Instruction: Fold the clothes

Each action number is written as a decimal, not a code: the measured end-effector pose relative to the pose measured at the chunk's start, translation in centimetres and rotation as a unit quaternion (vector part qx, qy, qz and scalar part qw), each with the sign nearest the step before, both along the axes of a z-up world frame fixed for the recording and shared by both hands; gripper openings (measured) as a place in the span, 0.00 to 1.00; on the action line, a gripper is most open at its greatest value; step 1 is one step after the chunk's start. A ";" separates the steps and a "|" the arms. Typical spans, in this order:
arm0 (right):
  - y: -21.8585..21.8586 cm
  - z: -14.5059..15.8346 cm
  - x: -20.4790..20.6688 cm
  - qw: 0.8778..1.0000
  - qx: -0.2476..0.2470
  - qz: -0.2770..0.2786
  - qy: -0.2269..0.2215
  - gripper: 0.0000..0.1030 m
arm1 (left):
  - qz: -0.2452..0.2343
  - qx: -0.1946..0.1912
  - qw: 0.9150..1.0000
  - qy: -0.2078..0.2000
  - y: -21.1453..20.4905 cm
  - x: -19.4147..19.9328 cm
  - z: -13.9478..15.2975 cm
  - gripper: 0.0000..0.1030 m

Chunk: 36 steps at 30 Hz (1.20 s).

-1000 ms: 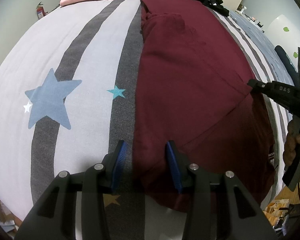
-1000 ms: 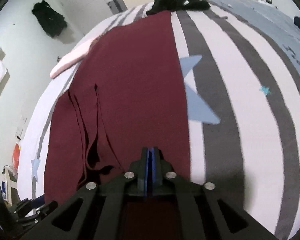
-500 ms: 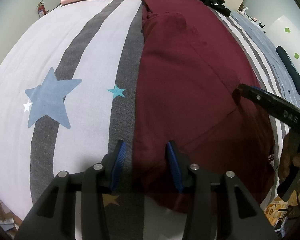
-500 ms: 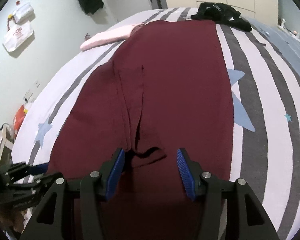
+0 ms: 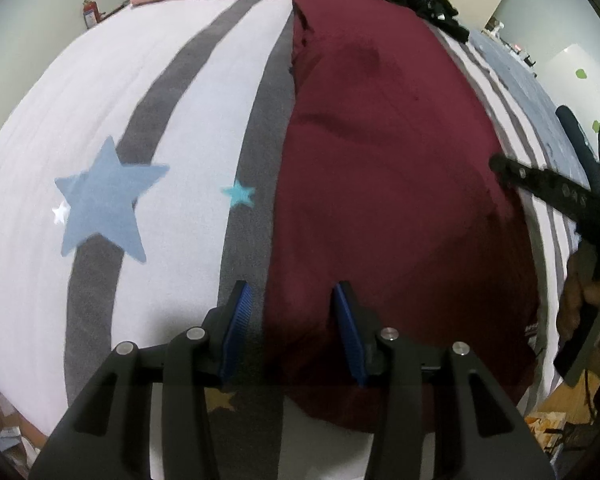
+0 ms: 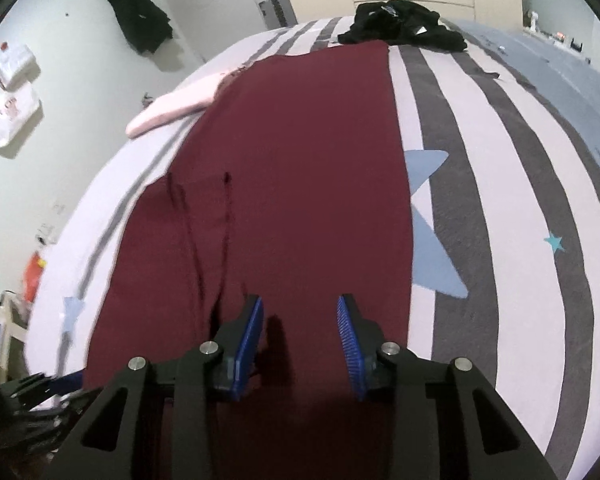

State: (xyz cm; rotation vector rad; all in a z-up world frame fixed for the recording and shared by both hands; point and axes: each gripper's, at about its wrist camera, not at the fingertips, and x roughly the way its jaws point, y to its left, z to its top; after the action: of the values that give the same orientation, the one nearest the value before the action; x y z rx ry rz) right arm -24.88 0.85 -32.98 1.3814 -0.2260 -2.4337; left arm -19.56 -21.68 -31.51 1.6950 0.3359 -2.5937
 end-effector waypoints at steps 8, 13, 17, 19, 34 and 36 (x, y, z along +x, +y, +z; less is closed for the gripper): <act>-2.3 1.7 1.8 0.997 -0.069 0.033 -0.009 0.33 | -0.030 -0.020 0.997 0.061 -2.1 -7.6 0.8 0.32; -5.5 0.9 0.8 0.995 -0.076 0.063 -0.013 0.33 | -0.046 -0.036 0.996 0.066 -0.9 -11.0 -0.7 0.18; -6.6 -0.5 0.0 0.996 -0.065 0.065 -0.022 0.33 | -0.071 -0.052 0.994 0.062 -0.5 -14.7 -1.4 0.18; -6.7 -1.3 -0.3 0.996 -0.057 0.060 -0.028 0.33 | -0.085 -0.061 0.993 0.059 -0.4 -16.7 -1.7 0.18; -5.0 -1.0 -0.9 0.997 -0.055 0.037 -0.031 0.25 | -0.002 -0.005 0.996 0.094 -4.2 -14.2 0.7 0.20; -4.7 -0.3 -1.2 0.998 -0.054 0.031 -0.020 0.25 | -0.018 -0.012 0.993 0.115 -3.4 -14.3 1.9 0.20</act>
State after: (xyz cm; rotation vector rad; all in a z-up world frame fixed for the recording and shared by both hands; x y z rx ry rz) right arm -26.08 -3.86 -33.25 1.3708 -0.3139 -2.3104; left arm -33.89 -25.09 -29.61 1.4091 0.2809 -2.8135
